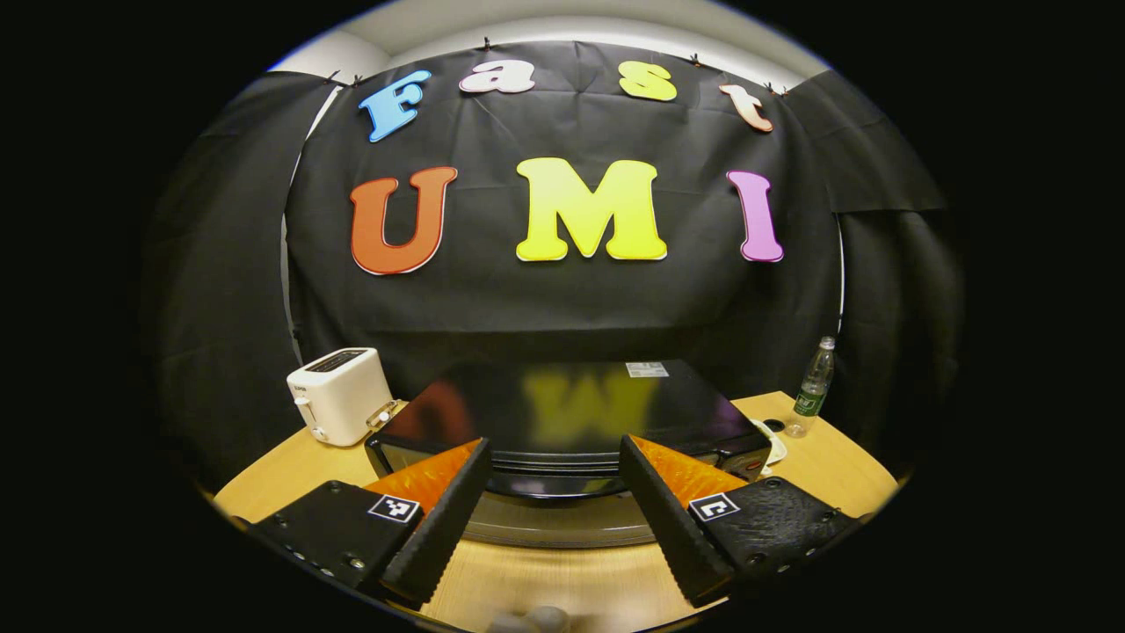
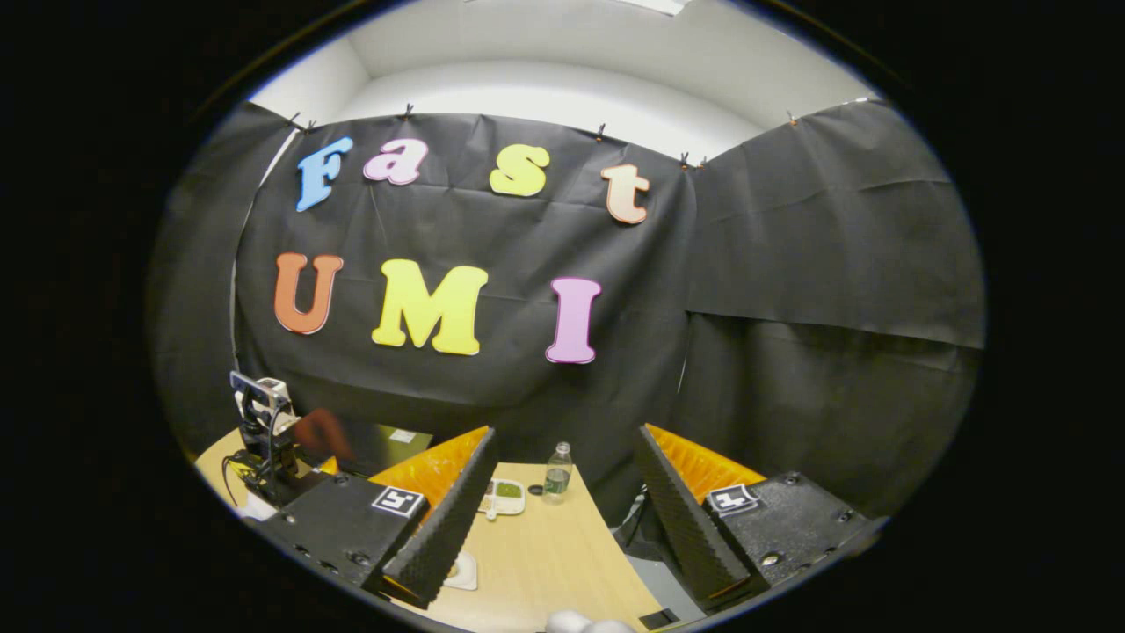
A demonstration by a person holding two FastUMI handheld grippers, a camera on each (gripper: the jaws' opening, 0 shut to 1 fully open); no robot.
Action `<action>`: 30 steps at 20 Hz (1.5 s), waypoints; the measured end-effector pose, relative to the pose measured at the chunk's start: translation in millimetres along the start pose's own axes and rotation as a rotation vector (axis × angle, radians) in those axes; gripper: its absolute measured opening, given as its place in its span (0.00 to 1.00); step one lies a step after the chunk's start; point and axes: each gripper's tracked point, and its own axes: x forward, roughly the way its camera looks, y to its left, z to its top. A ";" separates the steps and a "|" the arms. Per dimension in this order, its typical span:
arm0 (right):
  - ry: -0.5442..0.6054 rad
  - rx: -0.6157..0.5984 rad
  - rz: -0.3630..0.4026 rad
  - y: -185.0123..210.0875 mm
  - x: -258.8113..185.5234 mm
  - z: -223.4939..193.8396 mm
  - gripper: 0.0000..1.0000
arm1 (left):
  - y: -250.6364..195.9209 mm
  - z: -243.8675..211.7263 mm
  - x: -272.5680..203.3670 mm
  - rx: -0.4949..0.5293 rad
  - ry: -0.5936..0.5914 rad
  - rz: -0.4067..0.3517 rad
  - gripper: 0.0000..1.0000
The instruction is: Open the electric oven with the left hand, put the food in, and close the electric oven.
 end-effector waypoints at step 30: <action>0.070 0.022 0.051 5.6 2.5 -36.5 1.00 | 5.6 -59.7 -61.6 -0.004 0.130 0.019 0.98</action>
